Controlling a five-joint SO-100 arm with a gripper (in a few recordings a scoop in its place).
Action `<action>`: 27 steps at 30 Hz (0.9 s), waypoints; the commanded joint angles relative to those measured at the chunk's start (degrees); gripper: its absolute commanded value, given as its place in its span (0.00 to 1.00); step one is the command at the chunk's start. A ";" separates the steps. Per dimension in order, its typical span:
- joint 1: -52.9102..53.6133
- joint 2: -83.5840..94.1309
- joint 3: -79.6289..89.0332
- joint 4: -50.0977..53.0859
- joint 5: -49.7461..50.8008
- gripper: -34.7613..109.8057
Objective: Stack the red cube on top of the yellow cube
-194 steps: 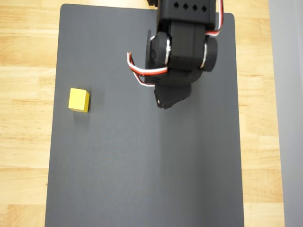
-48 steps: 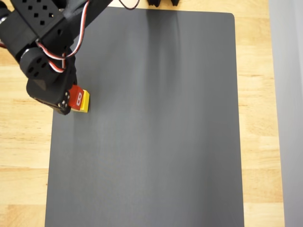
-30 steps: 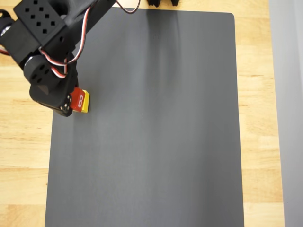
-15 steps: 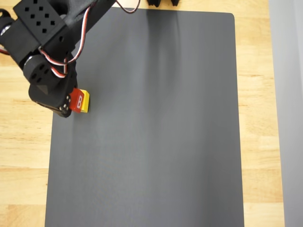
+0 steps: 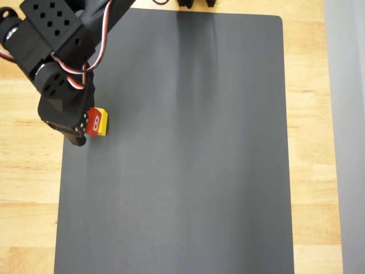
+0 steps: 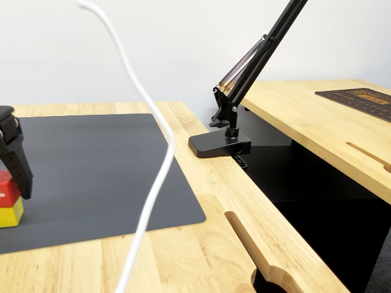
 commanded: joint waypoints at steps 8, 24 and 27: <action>0.44 7.12 4.57 -0.26 -0.09 0.43; -1.14 16.00 7.12 2.29 0.53 0.44; -1.67 18.19 7.12 3.25 0.79 0.44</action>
